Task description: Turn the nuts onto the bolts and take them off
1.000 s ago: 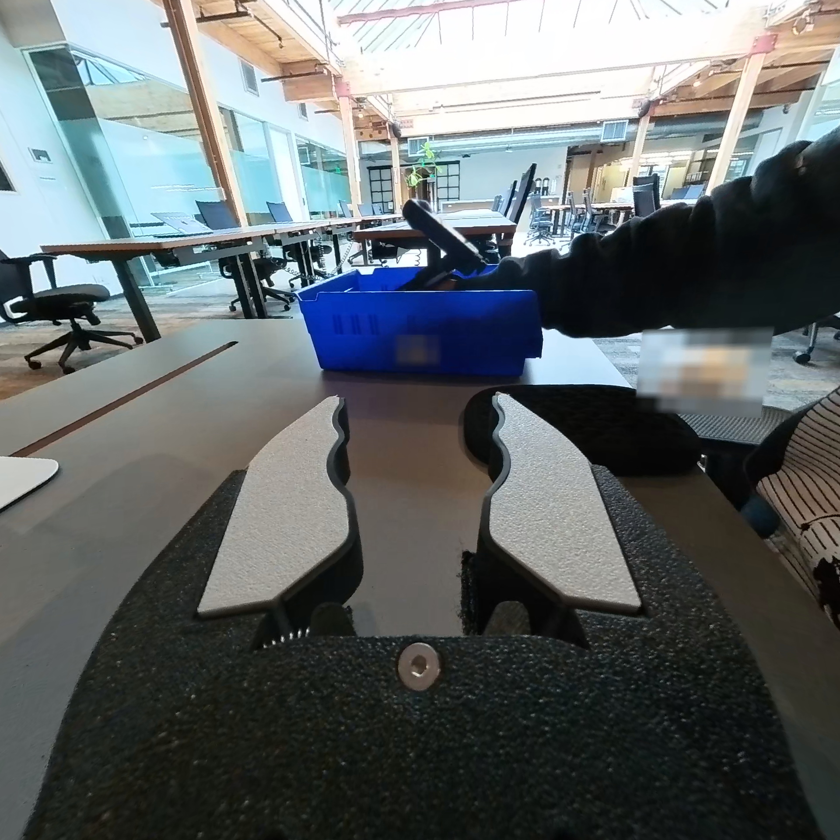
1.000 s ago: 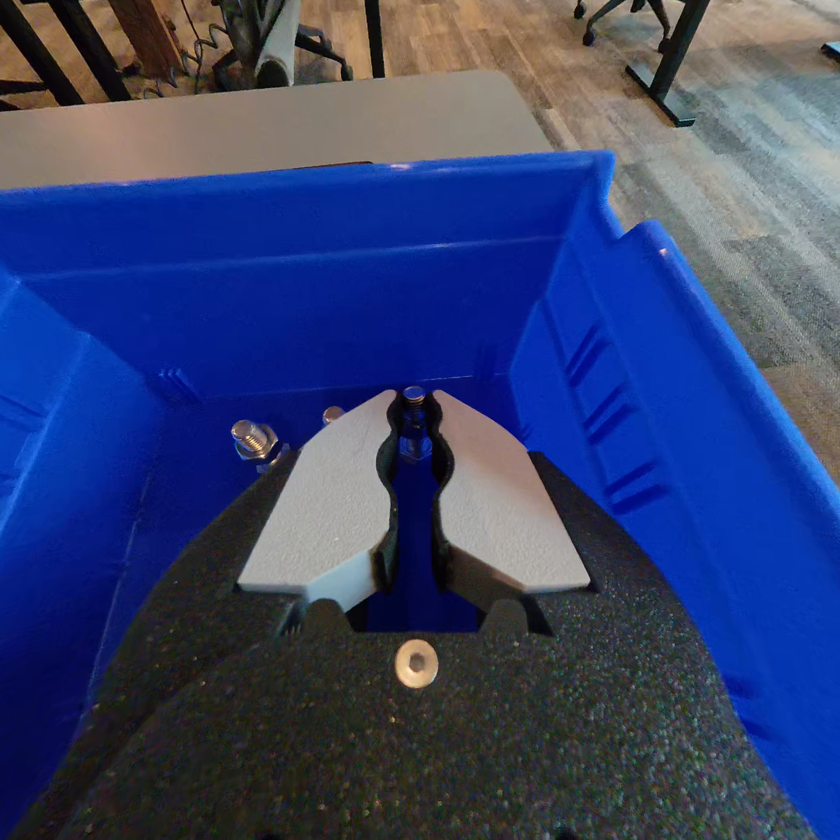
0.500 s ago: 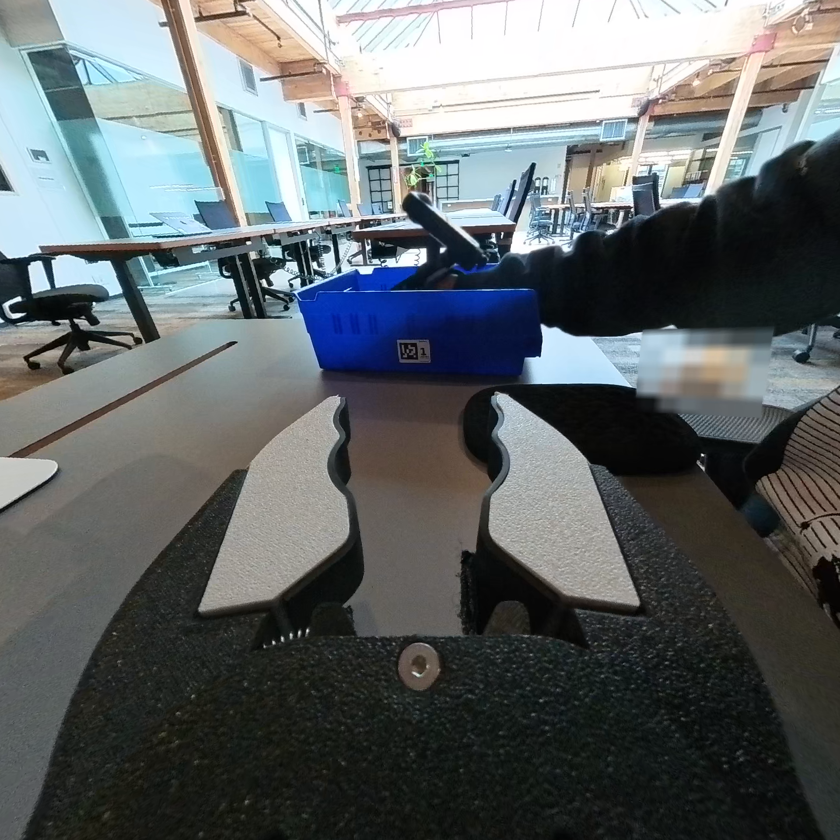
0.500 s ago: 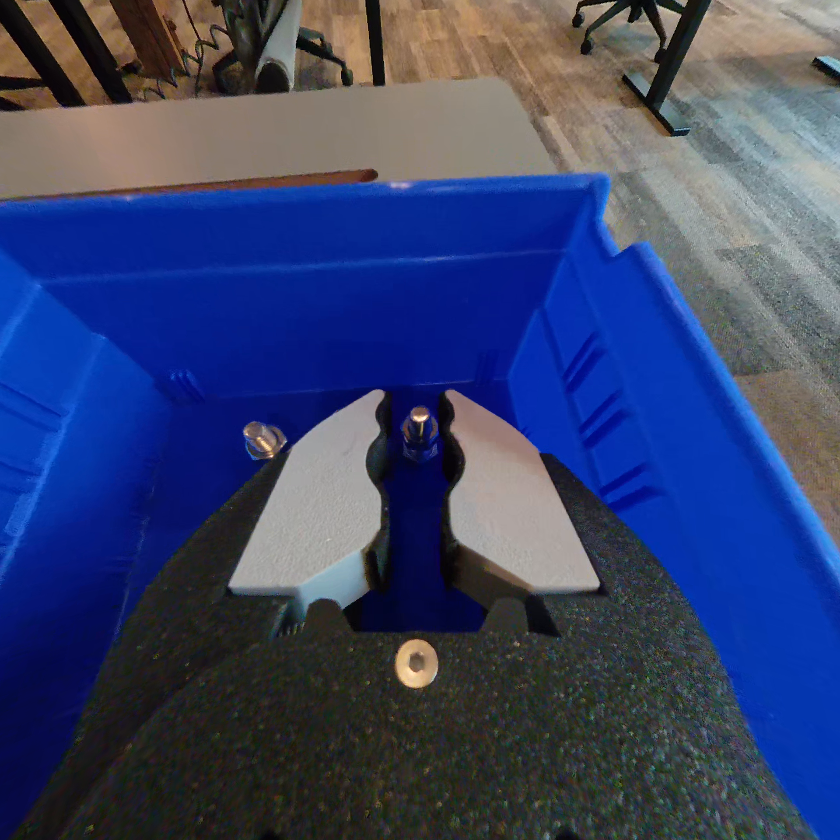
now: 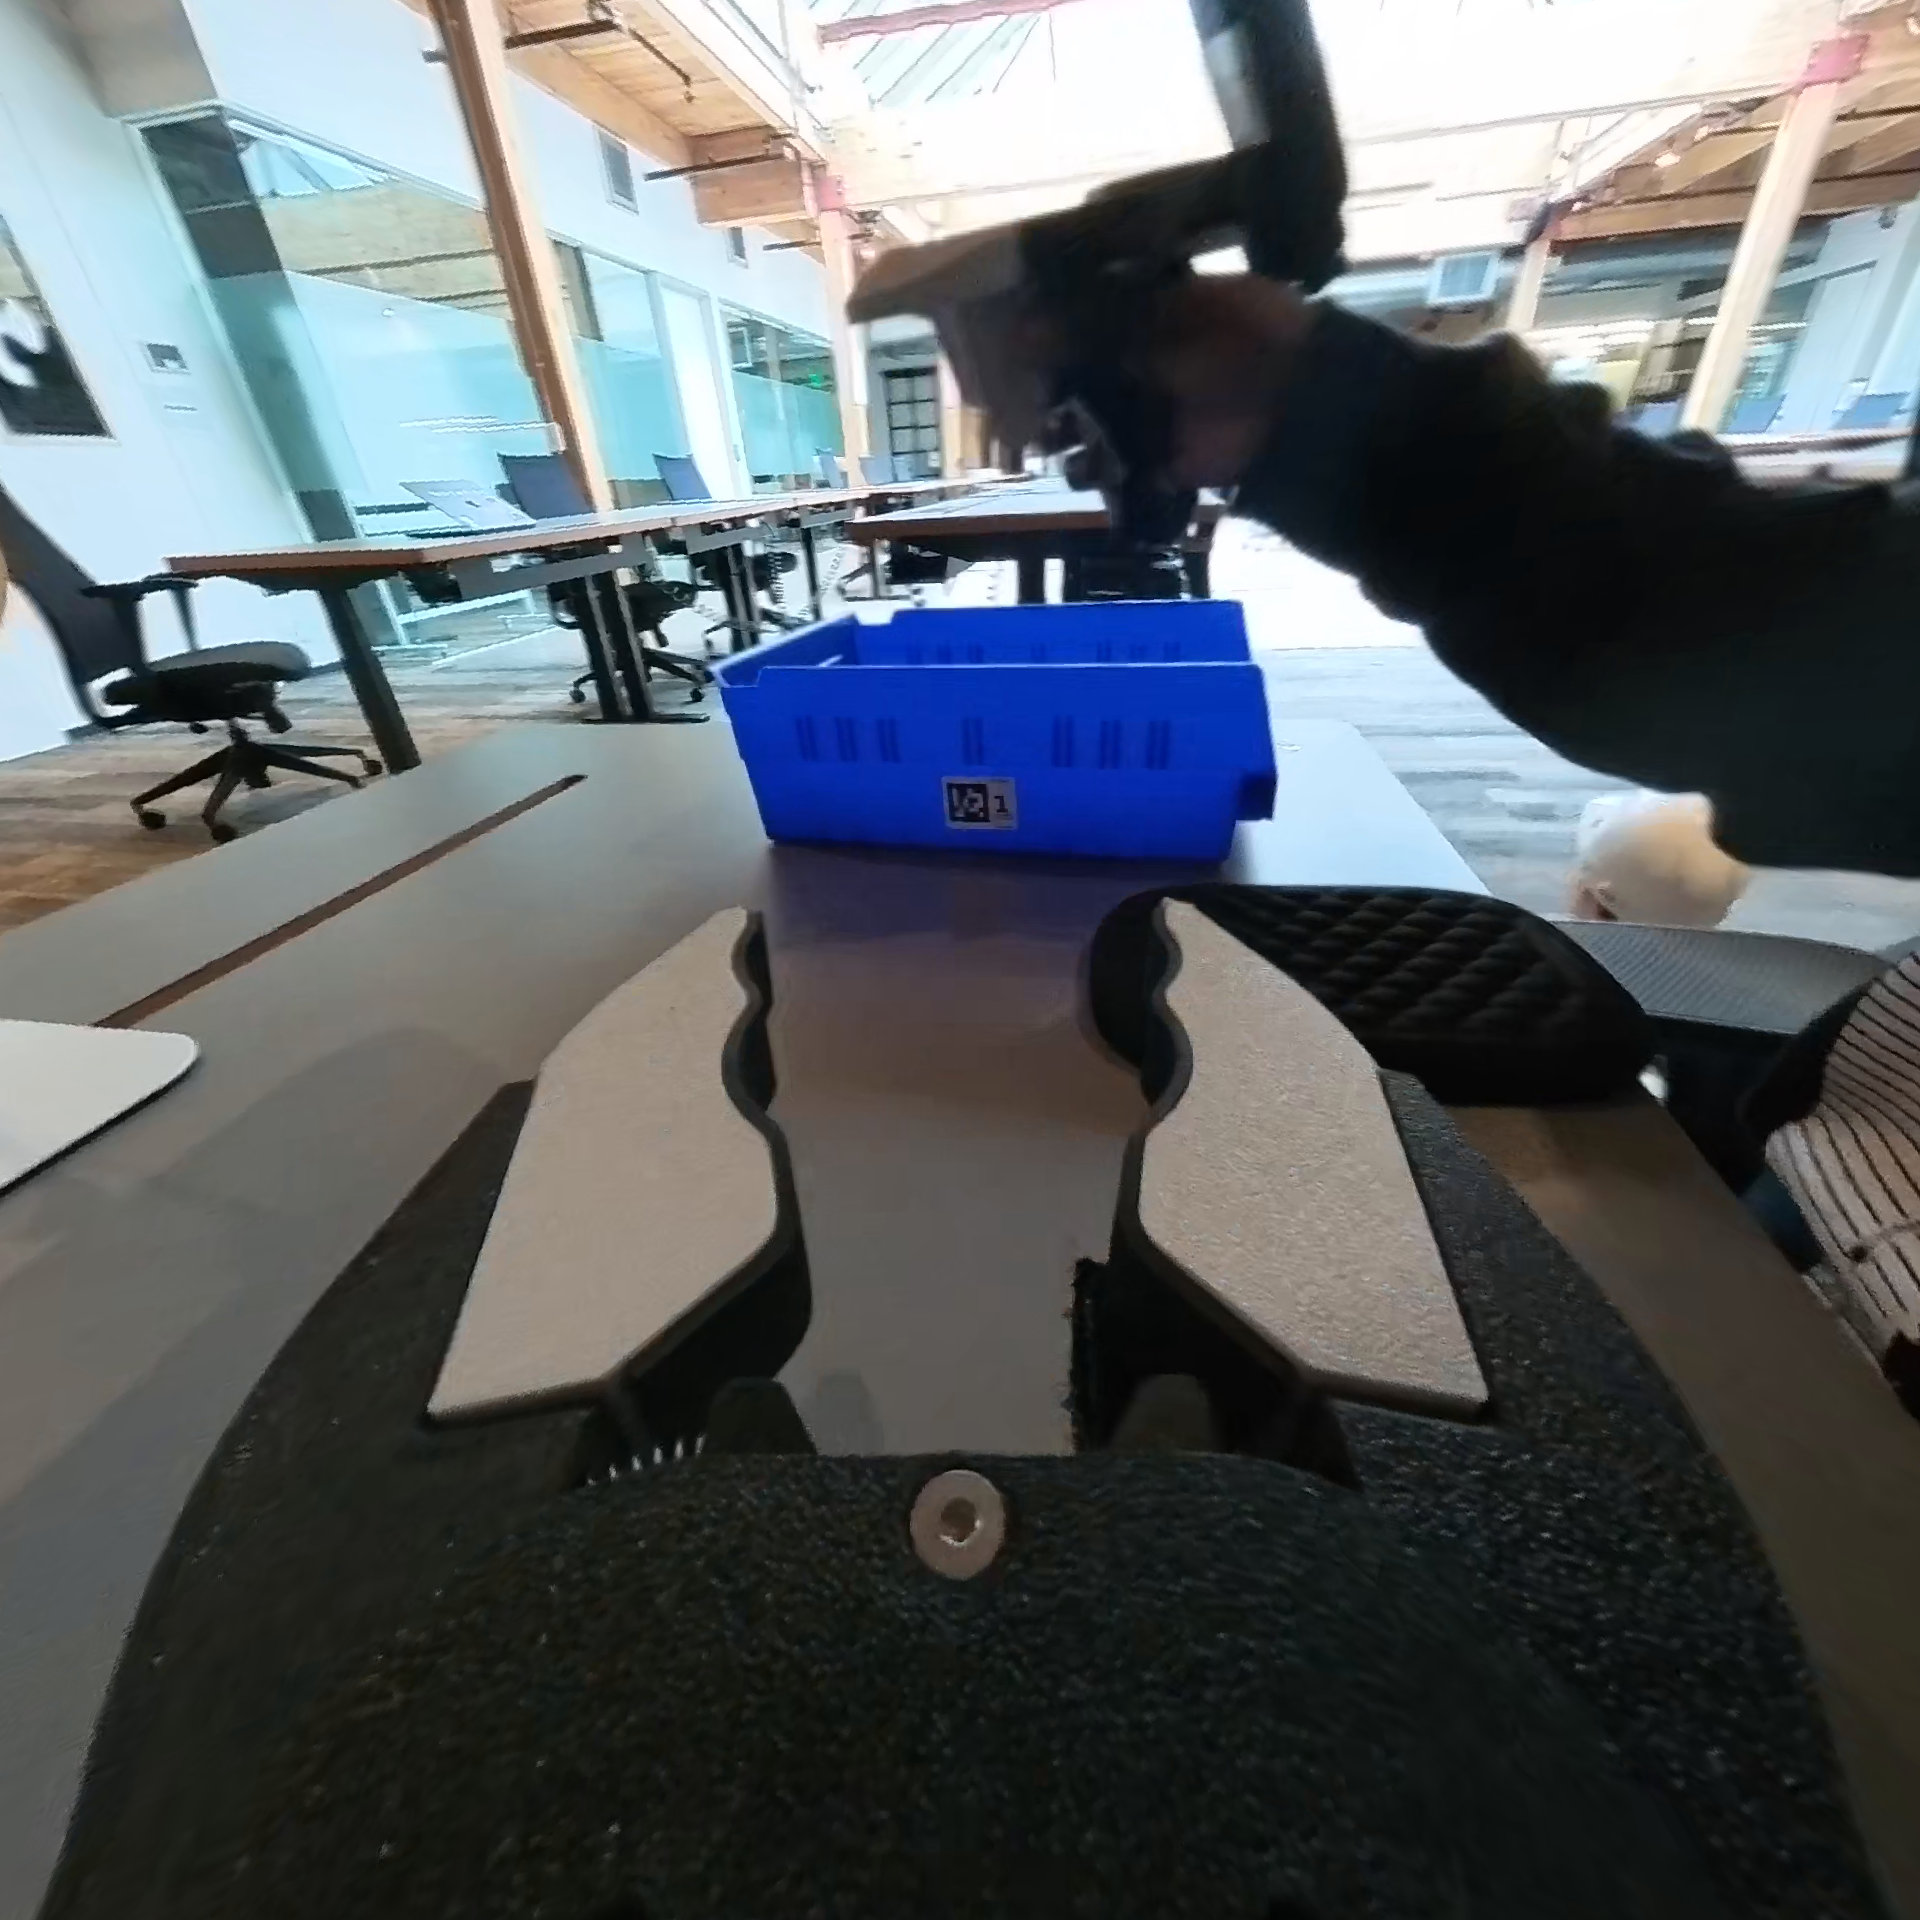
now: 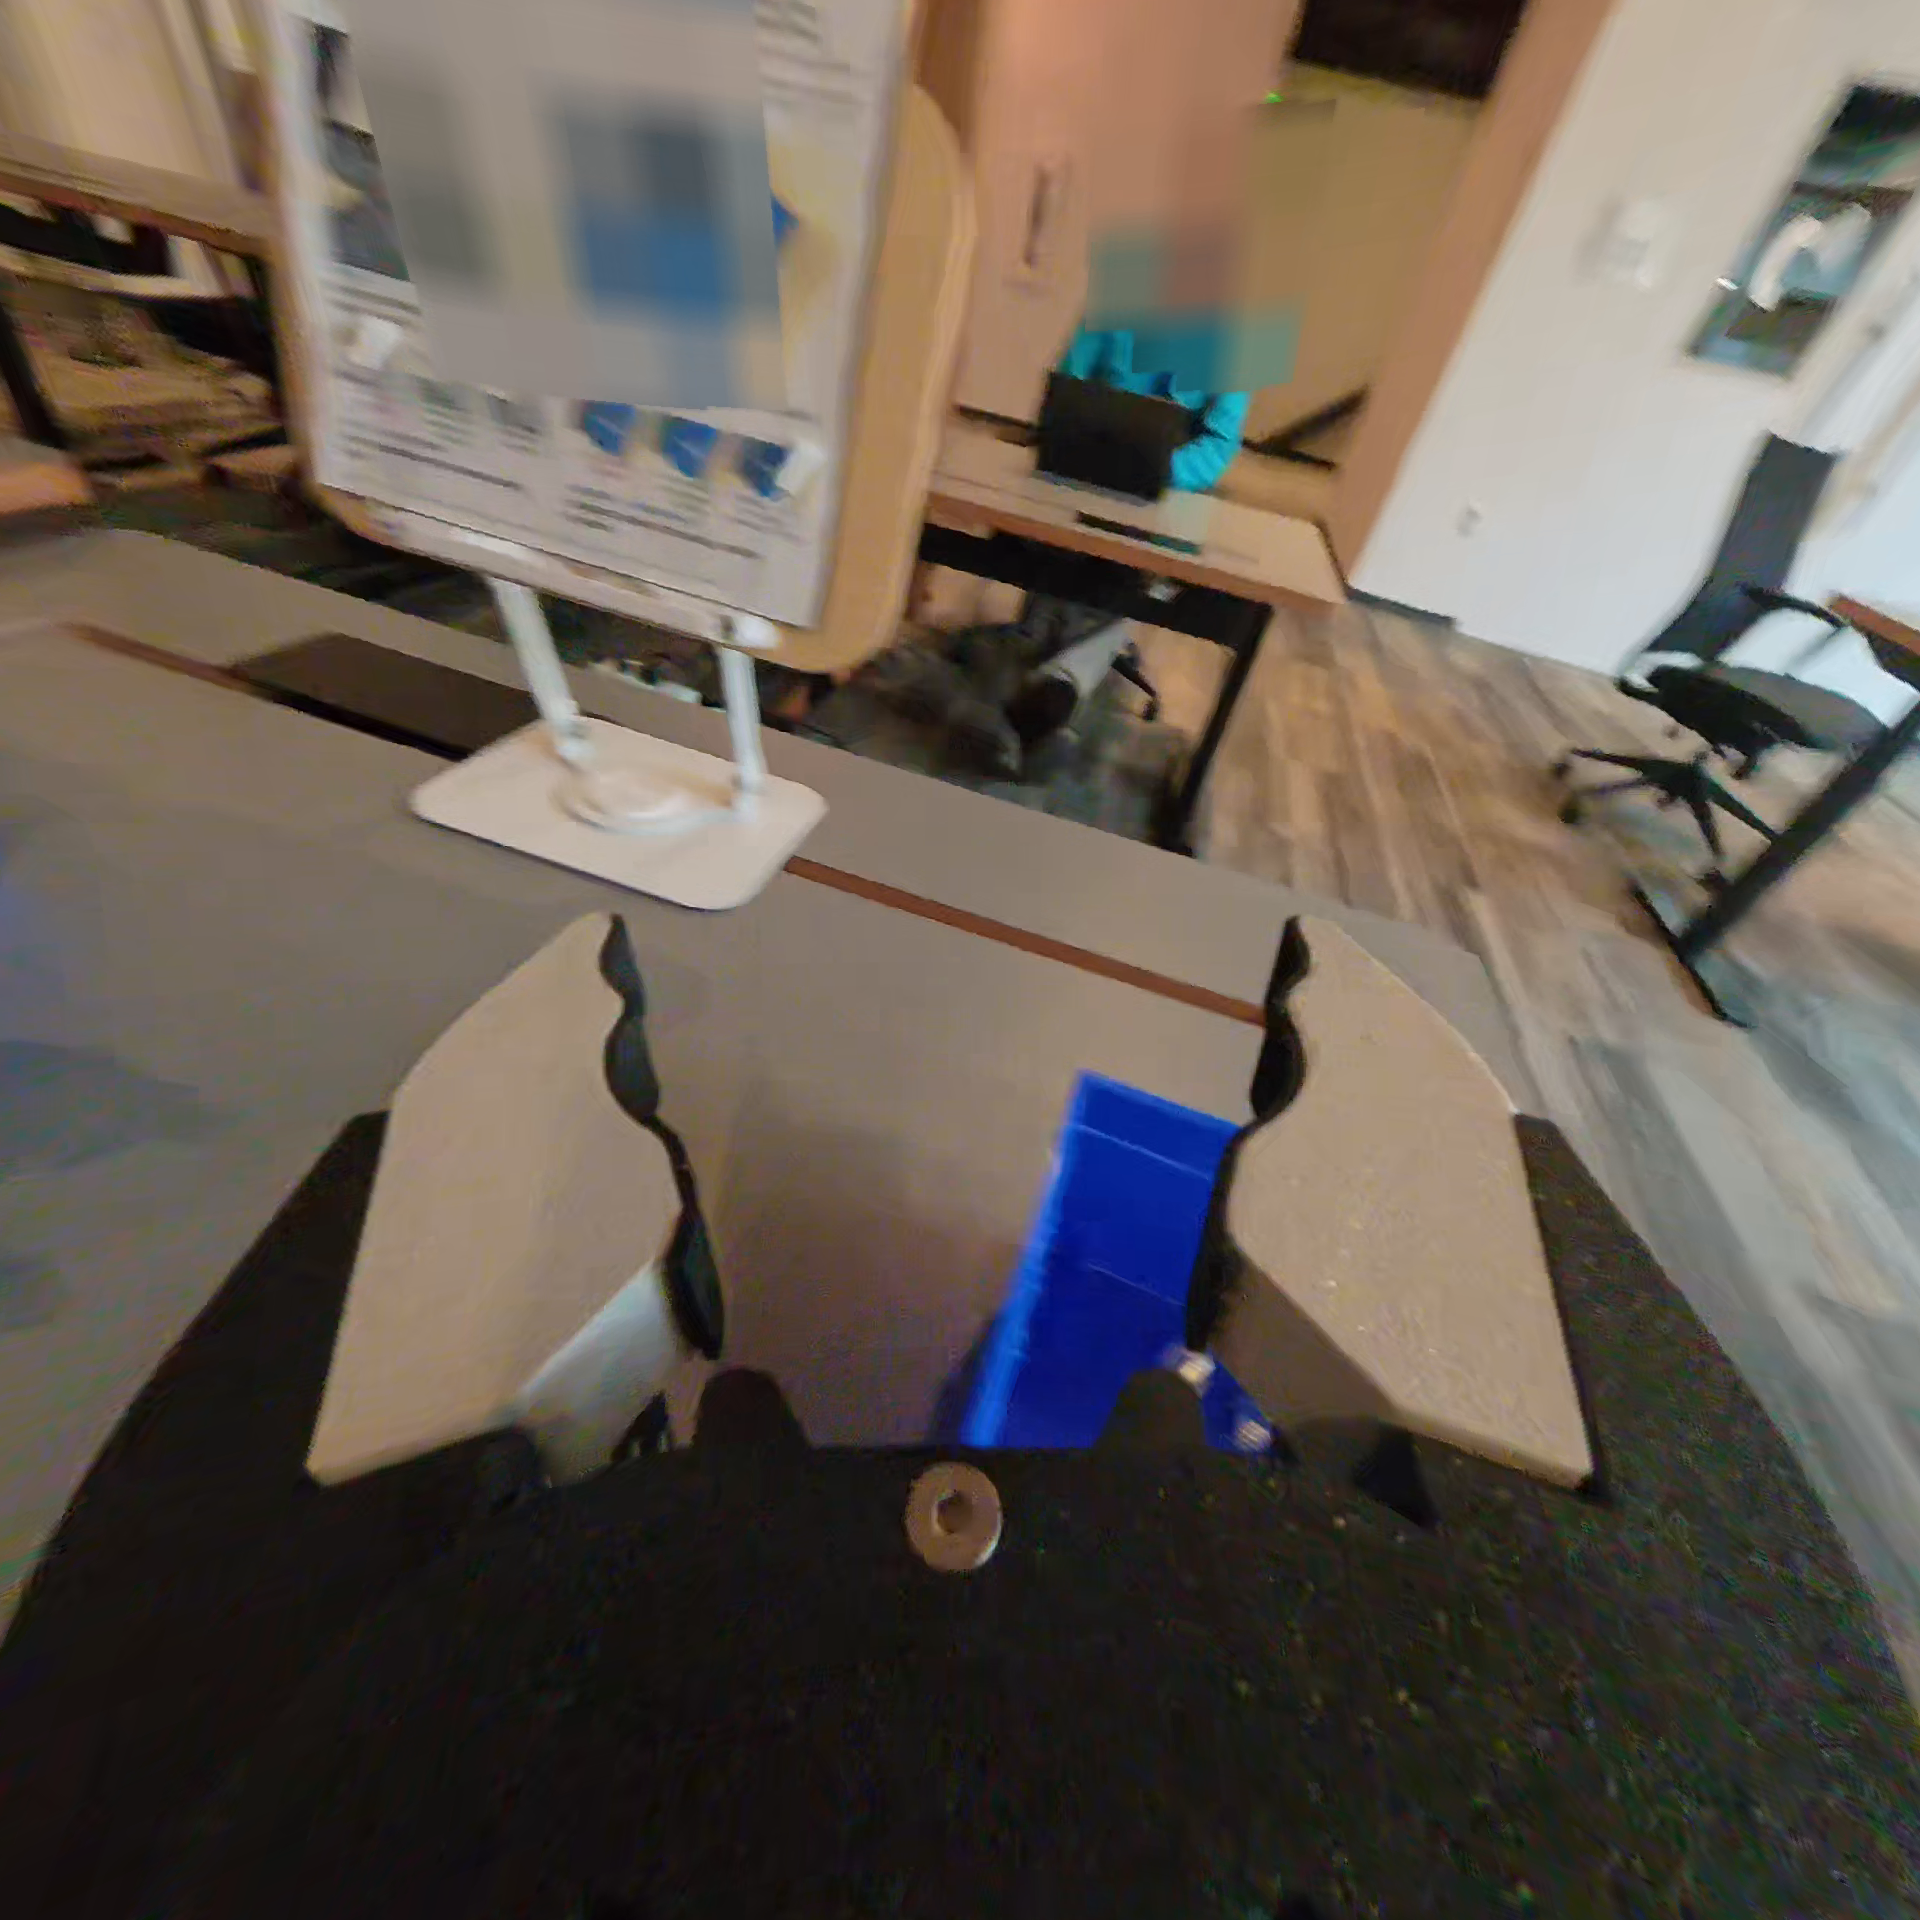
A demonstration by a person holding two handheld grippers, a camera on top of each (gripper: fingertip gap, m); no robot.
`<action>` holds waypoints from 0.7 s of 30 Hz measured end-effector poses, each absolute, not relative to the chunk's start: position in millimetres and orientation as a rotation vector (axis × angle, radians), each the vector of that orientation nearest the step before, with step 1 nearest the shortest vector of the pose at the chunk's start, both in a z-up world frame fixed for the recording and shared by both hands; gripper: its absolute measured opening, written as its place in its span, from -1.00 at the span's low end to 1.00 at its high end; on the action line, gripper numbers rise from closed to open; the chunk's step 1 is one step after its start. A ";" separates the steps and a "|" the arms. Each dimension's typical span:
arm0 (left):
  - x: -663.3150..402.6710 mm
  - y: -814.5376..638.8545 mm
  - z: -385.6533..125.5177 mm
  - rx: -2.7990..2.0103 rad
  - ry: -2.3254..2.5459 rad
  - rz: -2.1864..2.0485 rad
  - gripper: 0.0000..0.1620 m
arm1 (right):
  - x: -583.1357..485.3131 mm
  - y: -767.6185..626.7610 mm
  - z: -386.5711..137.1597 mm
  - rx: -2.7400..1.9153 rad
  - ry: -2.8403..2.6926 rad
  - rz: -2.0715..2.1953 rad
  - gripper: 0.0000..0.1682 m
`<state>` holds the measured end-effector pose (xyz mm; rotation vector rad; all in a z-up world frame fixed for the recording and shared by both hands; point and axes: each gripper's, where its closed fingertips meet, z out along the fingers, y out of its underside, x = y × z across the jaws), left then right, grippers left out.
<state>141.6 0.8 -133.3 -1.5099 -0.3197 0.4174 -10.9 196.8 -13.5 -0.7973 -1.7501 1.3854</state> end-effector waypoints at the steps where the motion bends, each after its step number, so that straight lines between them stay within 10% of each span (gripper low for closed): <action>1: 138.6 -1.6 -131.1 -1.504 -0.343 0.439 -0.09 | -1.2 180.3 -10.3 -0.759 -1.766 1.410 0.41; 21: 191.9 -211.8 -17.4 -1.498 -0.914 1.110 -0.01 | 18.7 75.1 -113.0 -0.751 -1.753 1.567 0.20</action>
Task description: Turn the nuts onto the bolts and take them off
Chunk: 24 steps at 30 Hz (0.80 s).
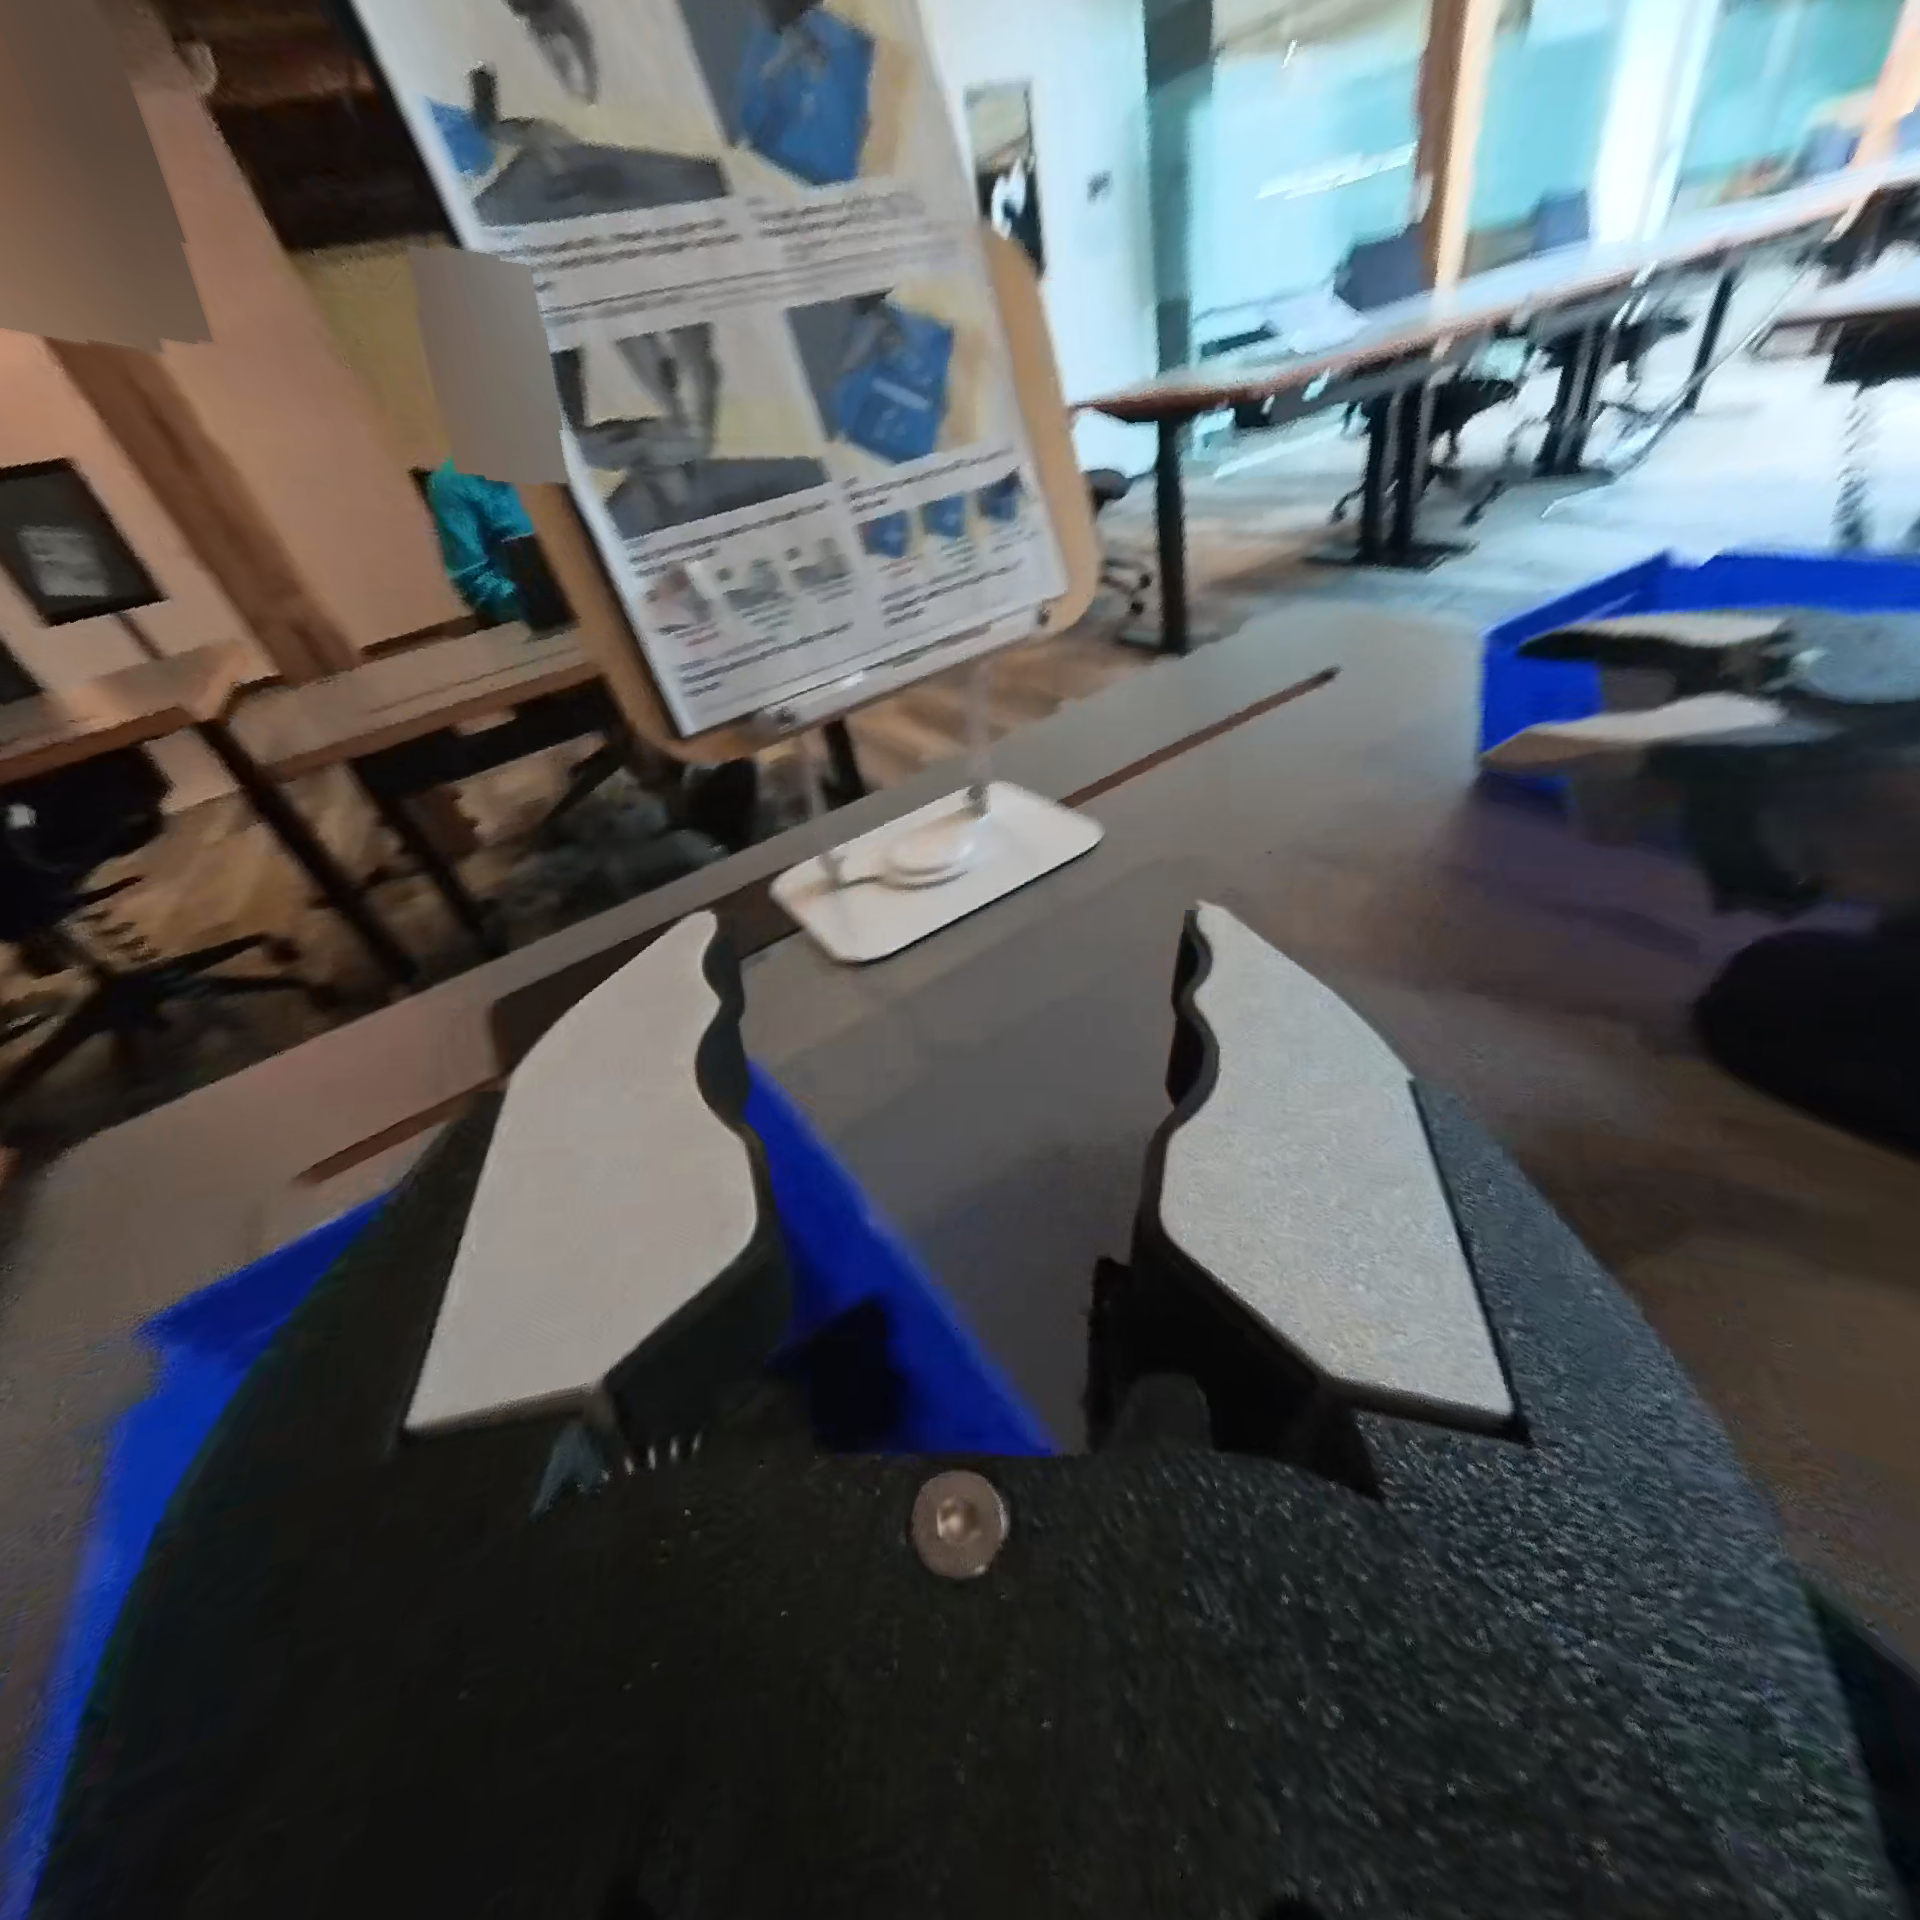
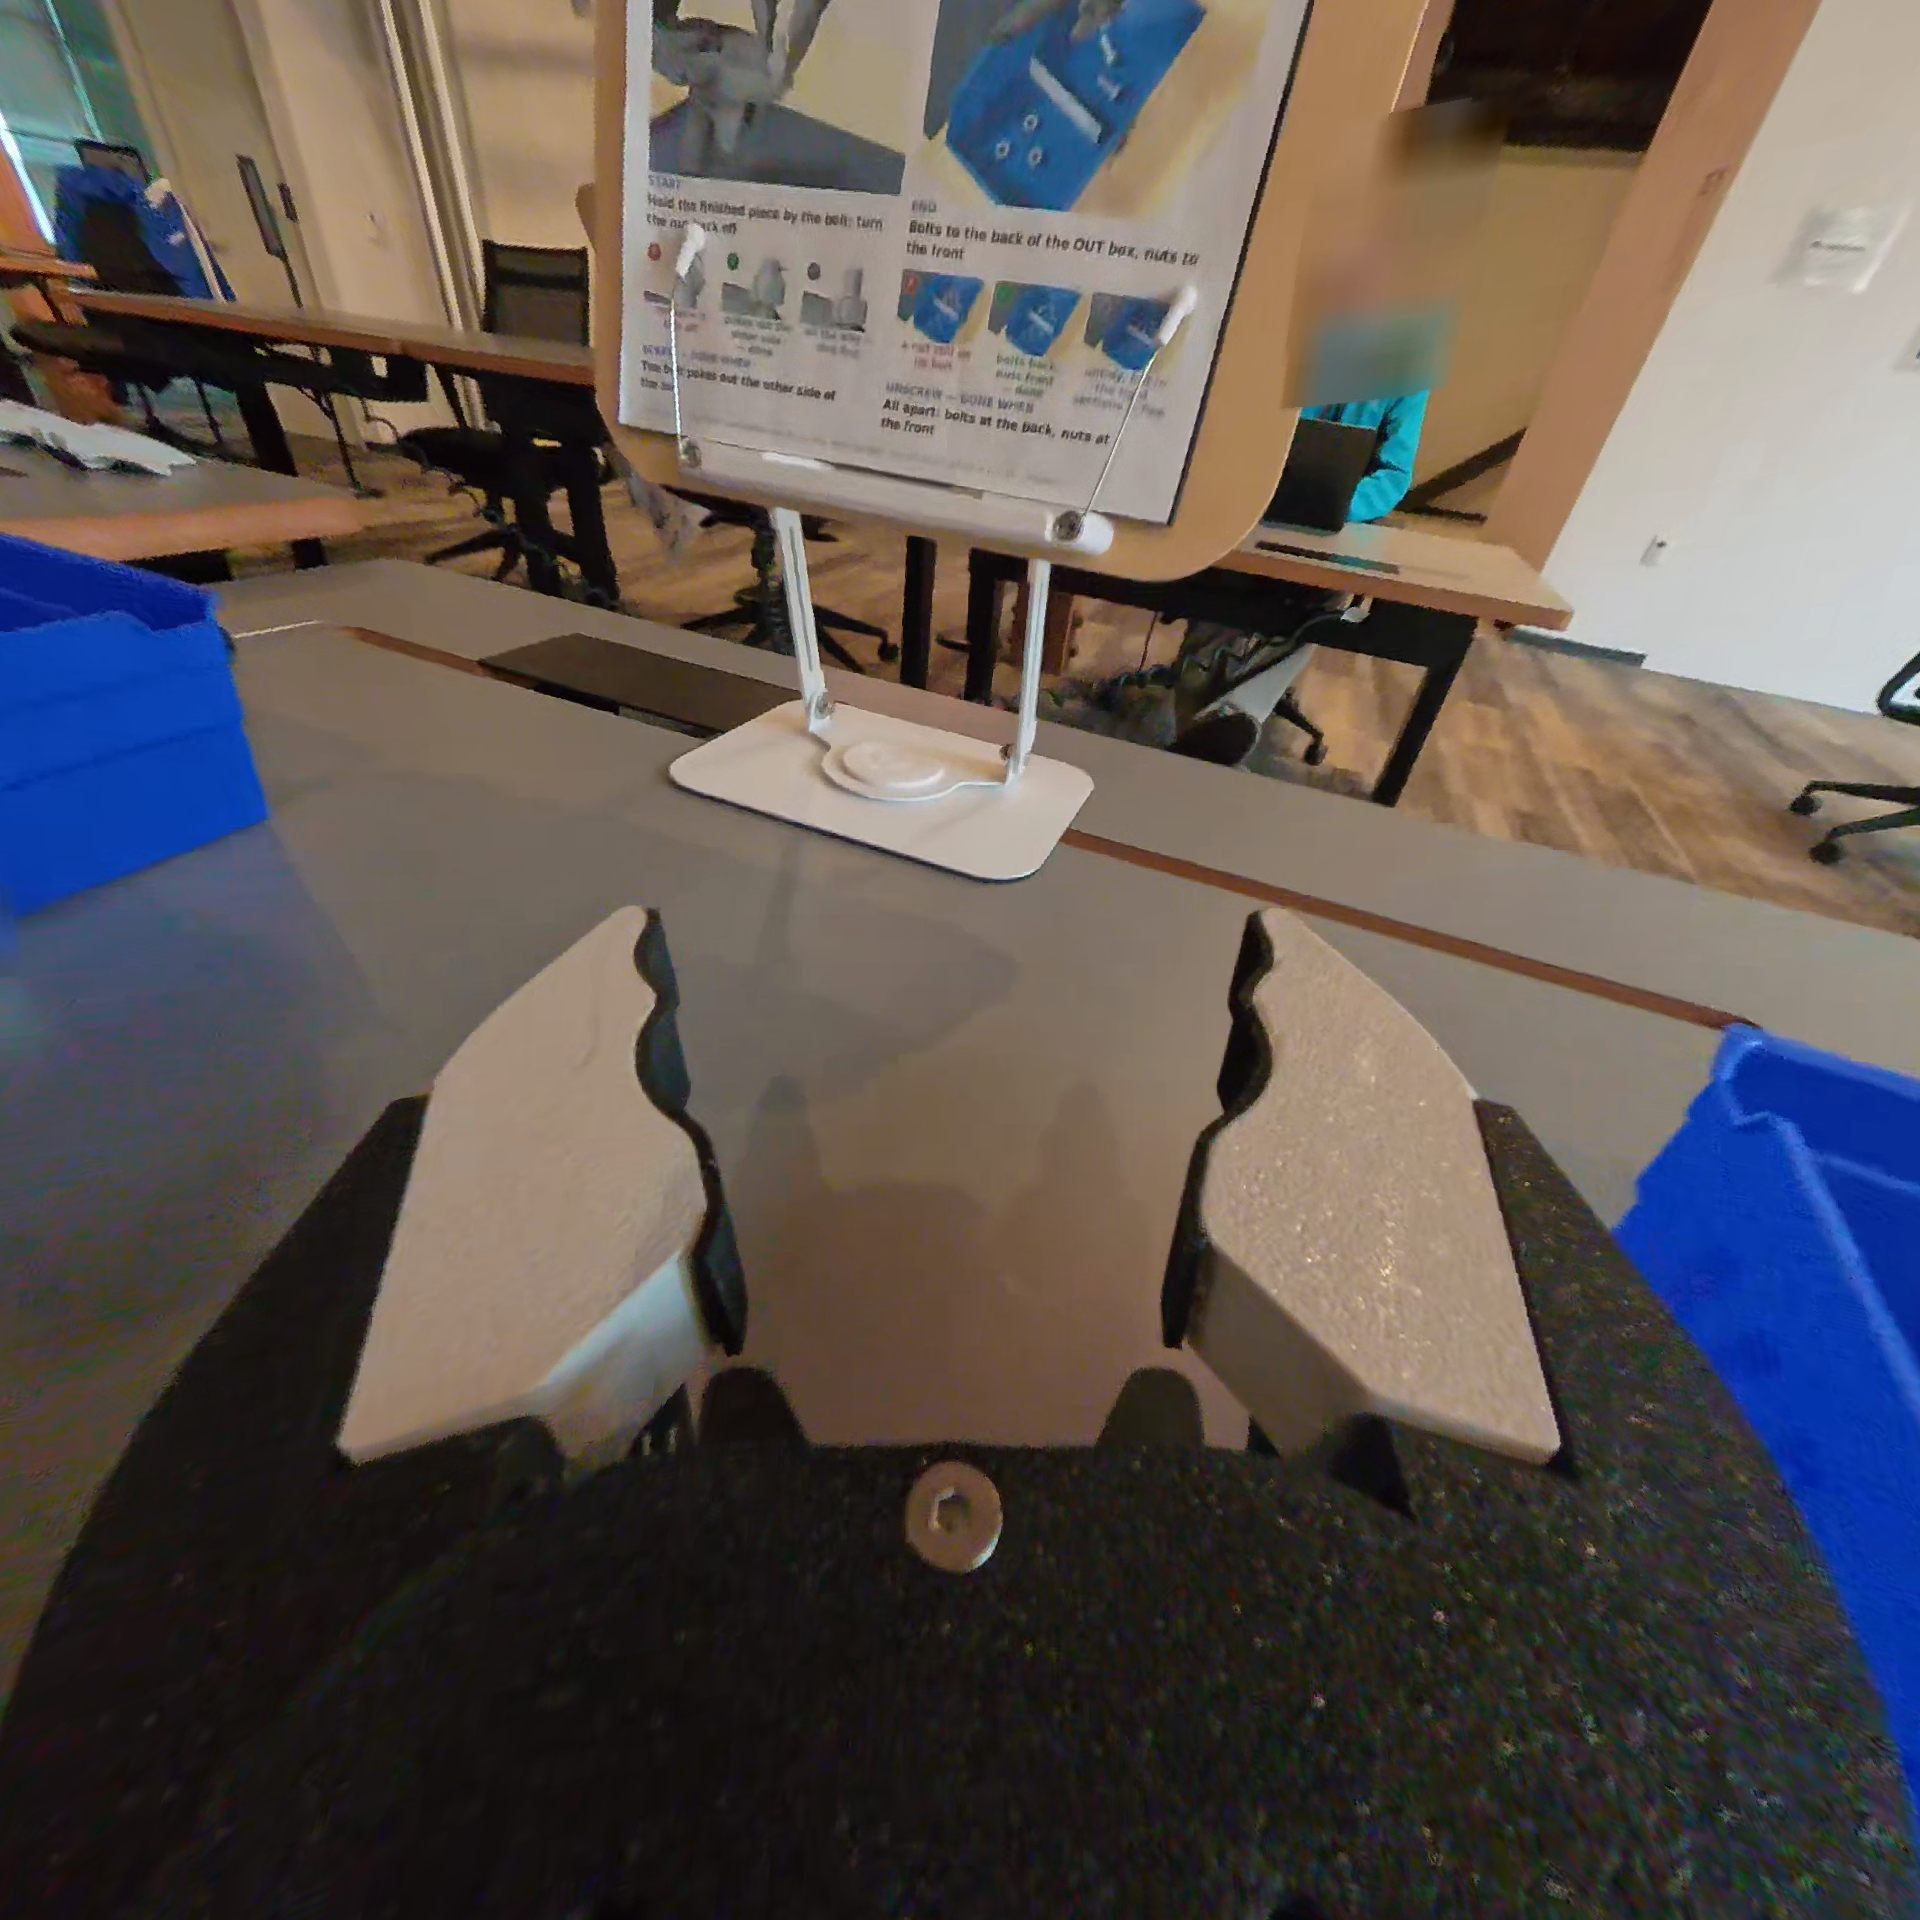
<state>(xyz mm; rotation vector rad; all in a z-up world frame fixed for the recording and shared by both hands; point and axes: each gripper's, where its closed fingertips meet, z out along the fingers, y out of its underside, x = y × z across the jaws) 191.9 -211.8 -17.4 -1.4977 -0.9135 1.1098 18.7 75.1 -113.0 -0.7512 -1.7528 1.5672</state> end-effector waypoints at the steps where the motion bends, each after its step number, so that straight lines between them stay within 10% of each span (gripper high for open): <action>1: 193.6 -226.8 -16.0 -1.541 -0.925 1.137 -0.09 | 19.2 73.1 -117.6 -0.750 -1.768 1.567 0.21; 24: 105.8 -347.8 -203.5 -2.862 -0.801 0.199 -0.33 | 12.5 81.2 -136.3 -0.780 -1.829 1.534 0.22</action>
